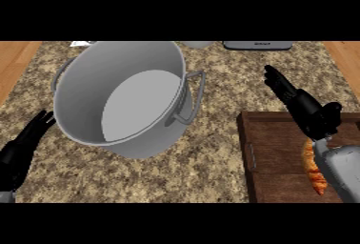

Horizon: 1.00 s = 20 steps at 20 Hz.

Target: Pick the croissant from the tray and place it in the pot

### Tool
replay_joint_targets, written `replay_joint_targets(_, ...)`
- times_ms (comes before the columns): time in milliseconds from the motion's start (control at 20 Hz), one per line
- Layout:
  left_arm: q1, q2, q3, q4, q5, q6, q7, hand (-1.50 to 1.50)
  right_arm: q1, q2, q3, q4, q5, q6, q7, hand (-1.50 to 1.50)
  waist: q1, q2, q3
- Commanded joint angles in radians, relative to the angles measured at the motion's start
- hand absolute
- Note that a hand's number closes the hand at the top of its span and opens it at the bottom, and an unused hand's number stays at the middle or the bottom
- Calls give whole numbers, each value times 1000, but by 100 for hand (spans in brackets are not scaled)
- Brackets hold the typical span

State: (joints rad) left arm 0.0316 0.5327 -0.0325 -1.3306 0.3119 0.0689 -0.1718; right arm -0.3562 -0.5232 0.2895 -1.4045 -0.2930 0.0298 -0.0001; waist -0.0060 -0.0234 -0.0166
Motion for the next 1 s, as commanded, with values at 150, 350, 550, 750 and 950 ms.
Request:
replay_joint_targets(150,-55,-48,-108,0,-27,-46,102,0,142,-115,55,-21,206,-122,119,150,-46,21,14)
replay_joint_targets(350,-3,-111,-168,1,-18,-46,133,0,100,-318,-27,28,500,-360,94,150,-116,-3,5)
replay_joint_targets(550,-26,-131,-183,-12,-15,-43,164,0,209,-117,-21,-107,574,-662,-126,-150,-102,8,21)
replay_joint_targets(750,-84,-186,-241,-1,-50,-30,212,0,336,-99,38,-302,684,-755,-89,-150,-60,15,15)
replay_joint_targets(950,-91,-187,-244,-48,-52,-23,260,0,422,-191,62,-467,812,-646,284,-150,-40,14,12)
